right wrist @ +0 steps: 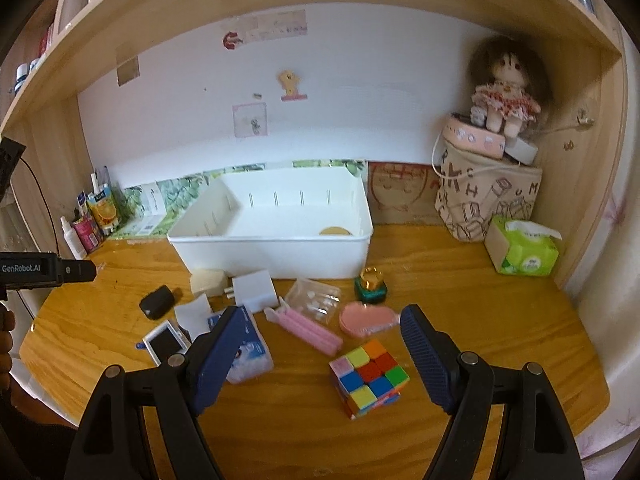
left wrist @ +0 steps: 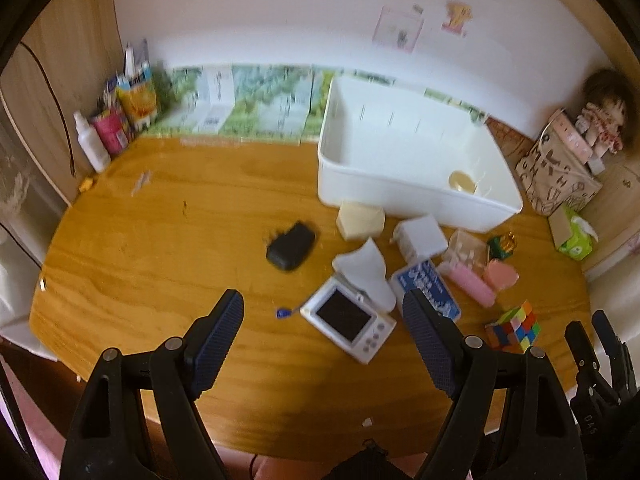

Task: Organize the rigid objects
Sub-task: 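Move the left gripper to the white monitor while the right gripper approaches the Rubik's cube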

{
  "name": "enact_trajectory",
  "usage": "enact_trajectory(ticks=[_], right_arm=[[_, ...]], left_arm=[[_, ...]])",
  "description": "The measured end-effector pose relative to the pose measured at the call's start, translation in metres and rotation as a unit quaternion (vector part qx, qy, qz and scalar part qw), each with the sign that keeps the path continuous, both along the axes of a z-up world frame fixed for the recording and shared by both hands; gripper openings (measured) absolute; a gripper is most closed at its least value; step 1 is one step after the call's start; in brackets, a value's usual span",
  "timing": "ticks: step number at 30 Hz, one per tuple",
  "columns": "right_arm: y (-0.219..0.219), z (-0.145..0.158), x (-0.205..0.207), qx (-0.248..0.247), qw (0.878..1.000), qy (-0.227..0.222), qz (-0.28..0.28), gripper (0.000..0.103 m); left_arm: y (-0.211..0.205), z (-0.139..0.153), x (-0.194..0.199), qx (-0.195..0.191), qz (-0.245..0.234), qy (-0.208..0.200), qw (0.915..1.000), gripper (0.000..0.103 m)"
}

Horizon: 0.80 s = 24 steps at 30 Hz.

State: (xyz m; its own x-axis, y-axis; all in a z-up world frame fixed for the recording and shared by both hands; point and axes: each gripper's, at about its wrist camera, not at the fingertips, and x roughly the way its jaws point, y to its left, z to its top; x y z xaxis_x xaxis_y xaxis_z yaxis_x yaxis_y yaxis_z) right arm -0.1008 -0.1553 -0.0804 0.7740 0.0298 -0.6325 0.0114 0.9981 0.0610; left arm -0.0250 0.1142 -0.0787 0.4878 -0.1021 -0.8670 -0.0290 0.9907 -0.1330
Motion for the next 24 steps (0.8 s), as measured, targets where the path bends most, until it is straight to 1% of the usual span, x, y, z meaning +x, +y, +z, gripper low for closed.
enact_trajectory(ticks=[5, 10, 14, 16, 24], right_arm=[[-0.009, -0.011, 0.006, 0.003, 1.0, 0.026, 0.001, 0.081], [-0.019, -0.026, 0.018, 0.016, 0.998, 0.065, 0.014, 0.081], [-0.025, -0.038, 0.032, 0.016, 0.995, 0.096, 0.034, 0.081], [-0.028, -0.044, 0.038, 0.013, 0.992, 0.114, 0.043, 0.081], [-0.041, -0.063, 0.062, 0.002, 0.983, 0.158, 0.096, 0.081]], left_arm=[[-0.004, -0.022, 0.007, -0.016, 0.007, 0.059, 0.9981, 0.084], [-0.001, -0.045, 0.015, -0.045, 0.046, 0.112, 0.9916, 0.084], [0.001, -0.064, 0.02, -0.064, 0.084, 0.148, 0.9833, 0.084], [0.0, -0.073, 0.021, -0.079, 0.101, 0.164, 0.9782, 0.084], [-0.007, -0.101, 0.025, -0.115, 0.165, 0.198, 0.9594, 0.084]])
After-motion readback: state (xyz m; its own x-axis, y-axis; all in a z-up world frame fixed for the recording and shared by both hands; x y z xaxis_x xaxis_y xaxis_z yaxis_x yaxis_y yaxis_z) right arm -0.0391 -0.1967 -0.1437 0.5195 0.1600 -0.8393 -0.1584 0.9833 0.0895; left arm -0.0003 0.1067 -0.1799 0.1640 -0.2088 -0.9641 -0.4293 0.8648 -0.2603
